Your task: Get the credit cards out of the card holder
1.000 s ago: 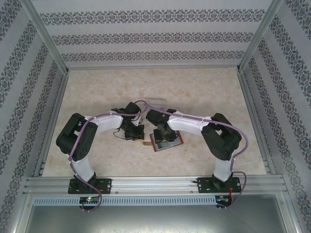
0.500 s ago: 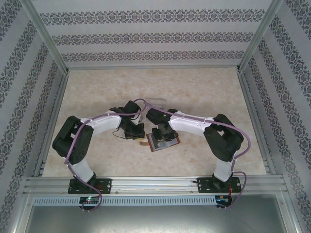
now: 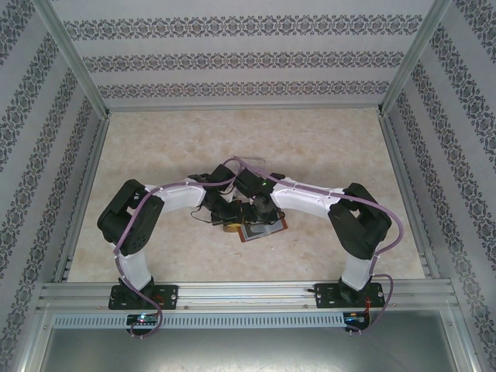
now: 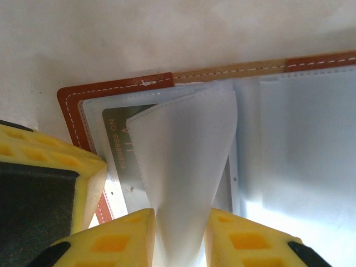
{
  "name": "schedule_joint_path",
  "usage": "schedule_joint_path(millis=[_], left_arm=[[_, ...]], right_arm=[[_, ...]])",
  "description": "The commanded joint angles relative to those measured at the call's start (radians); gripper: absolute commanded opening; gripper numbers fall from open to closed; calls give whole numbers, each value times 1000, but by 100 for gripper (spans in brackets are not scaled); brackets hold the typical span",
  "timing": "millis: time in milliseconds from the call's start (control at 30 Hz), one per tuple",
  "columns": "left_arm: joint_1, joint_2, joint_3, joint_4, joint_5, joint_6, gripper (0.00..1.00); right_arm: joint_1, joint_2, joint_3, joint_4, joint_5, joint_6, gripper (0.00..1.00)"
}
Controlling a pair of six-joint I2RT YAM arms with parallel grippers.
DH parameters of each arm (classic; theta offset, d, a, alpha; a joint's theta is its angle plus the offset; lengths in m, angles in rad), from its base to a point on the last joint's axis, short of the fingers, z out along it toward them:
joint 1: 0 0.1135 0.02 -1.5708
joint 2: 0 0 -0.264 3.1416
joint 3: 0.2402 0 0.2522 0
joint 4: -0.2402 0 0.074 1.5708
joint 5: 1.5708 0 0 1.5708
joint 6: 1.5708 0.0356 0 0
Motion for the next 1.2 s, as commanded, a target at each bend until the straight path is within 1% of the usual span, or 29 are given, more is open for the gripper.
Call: schedule_joint_path(millis=[0, 133, 300, 400, 667, 900, 1167], left_arm=[[-12, 31, 1, -10, -54, 18, 4], [-12, 35, -24, -1, -65, 20, 4], [-12, 38, -33, -2, -73, 23, 4], [-12, 35, -30, -10, -80, 26, 4], [-11, 14, -19, -43, -102, 40, 3], [-11, 0, -16, -53, -106, 41, 3], [-11, 6, -4, -62, -104, 42, 4]], right_arm=[[1, -25, 4, -59, 57, -18, 33], [0, -27, 19, -135, 148, -31, 42], [-2, -34, 38, -211, 236, -46, 44], [-6, -44, 43, -235, 267, -54, 44], [-60, -85, 0, -239, 297, -74, 44], [-112, -115, -50, -207, 301, -87, 44], [-129, -150, -55, -216, 300, -94, 42]])
